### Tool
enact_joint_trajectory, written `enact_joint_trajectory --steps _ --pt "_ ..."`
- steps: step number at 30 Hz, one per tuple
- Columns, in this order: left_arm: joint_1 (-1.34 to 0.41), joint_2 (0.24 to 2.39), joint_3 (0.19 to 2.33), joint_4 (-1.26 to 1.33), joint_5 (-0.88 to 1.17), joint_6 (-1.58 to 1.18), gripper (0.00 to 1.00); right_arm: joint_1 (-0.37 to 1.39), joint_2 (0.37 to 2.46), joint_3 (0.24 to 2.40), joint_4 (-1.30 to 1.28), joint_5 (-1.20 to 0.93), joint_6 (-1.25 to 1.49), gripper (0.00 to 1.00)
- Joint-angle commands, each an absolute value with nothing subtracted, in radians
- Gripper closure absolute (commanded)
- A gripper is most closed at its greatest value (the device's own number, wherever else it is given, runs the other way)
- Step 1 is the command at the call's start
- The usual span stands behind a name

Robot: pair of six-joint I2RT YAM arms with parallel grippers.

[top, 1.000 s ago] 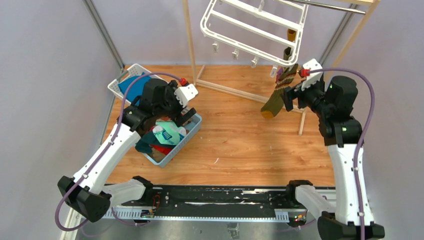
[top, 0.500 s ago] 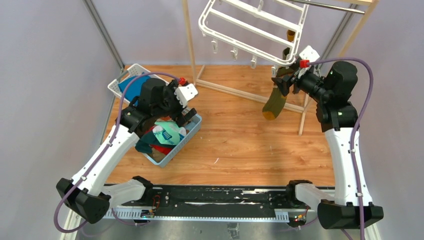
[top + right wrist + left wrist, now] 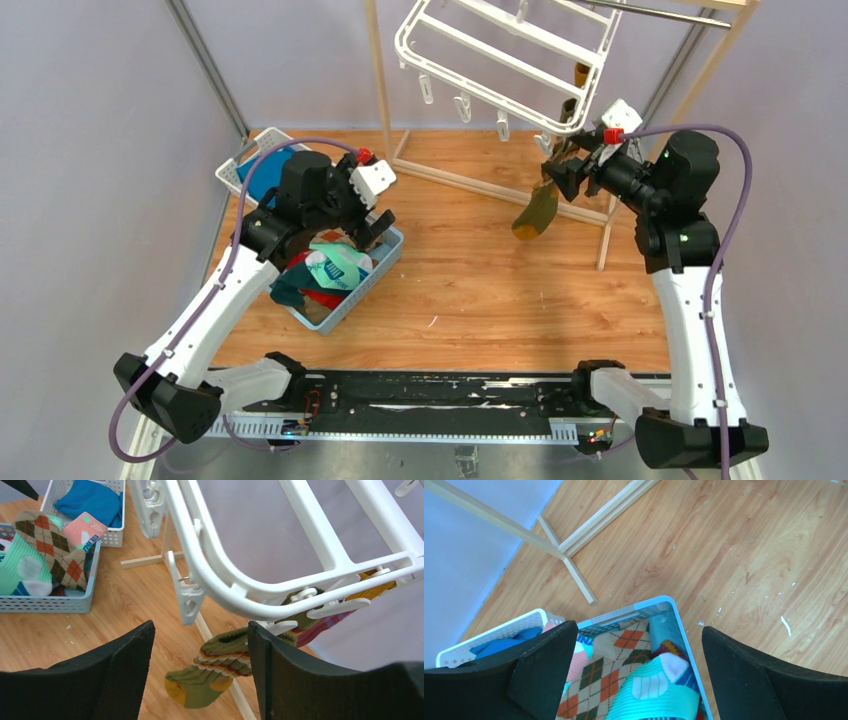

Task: Remove the socks clipped to the hanger
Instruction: Remove the sock from the hanger.

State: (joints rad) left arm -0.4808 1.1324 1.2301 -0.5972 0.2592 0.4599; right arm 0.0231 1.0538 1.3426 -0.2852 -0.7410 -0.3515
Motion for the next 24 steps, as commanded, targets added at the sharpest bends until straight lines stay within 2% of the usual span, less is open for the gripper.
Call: enact_joint_trajectory --steps 1,3,7,11,18,24 --pt "-0.478 1.133 1.237 -0.546 0.283 0.457 0.0 0.016 0.998 1.343 -0.361 -0.776 -0.343 0.33" --pt "-0.477 1.141 1.242 -0.551 0.296 0.449 0.0 0.017 0.98 1.357 -0.41 -0.724 -0.335 0.31" --pt "-0.478 1.14 1.234 -0.554 0.311 0.45 0.0 0.017 0.937 1.407 -0.52 -0.533 -0.349 0.2" --pt "-0.478 1.134 1.226 -0.549 0.32 0.455 0.0 0.015 0.956 1.439 -0.512 -0.372 -0.38 0.15" --pt "-0.479 1.125 1.22 -0.544 0.343 0.449 0.0 0.01 1.106 1.526 -0.45 -0.522 -0.394 0.15" --pt "-0.478 1.111 1.208 -0.544 0.347 0.457 0.0 0.009 1.187 1.57 -0.371 -0.62 -0.357 0.22"
